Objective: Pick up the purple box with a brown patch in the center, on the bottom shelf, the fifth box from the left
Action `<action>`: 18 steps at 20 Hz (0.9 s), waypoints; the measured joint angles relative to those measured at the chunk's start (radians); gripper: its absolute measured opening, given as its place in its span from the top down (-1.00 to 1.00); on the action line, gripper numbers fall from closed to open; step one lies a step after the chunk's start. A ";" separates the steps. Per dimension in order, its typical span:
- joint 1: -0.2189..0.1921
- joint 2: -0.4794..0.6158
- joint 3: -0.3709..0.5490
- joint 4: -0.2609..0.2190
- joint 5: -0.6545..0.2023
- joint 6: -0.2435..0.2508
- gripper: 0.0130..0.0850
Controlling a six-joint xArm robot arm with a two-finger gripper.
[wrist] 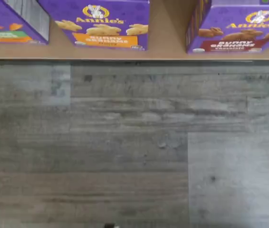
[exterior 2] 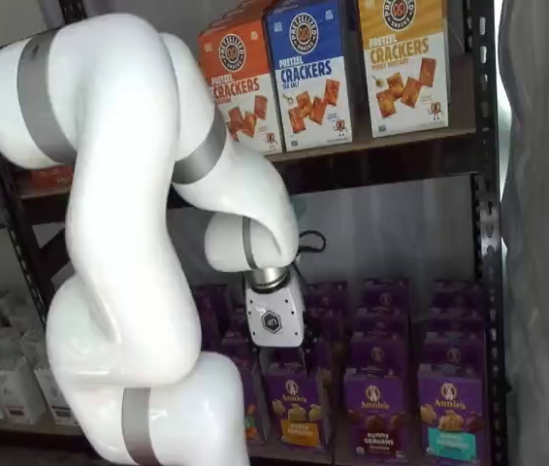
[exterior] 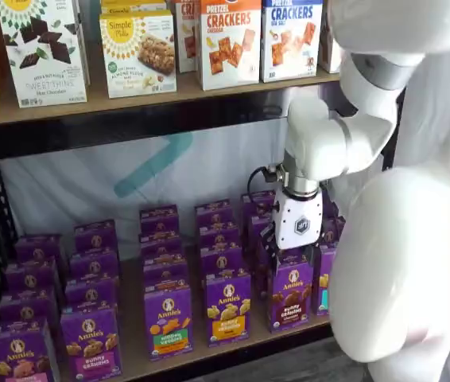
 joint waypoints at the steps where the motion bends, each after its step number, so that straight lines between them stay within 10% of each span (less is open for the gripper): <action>1: -0.001 0.034 -0.011 0.000 -0.022 -0.002 -1.00; 18: -0.073 0.474 -0.258 0.053 -0.237 -0.127 -1.00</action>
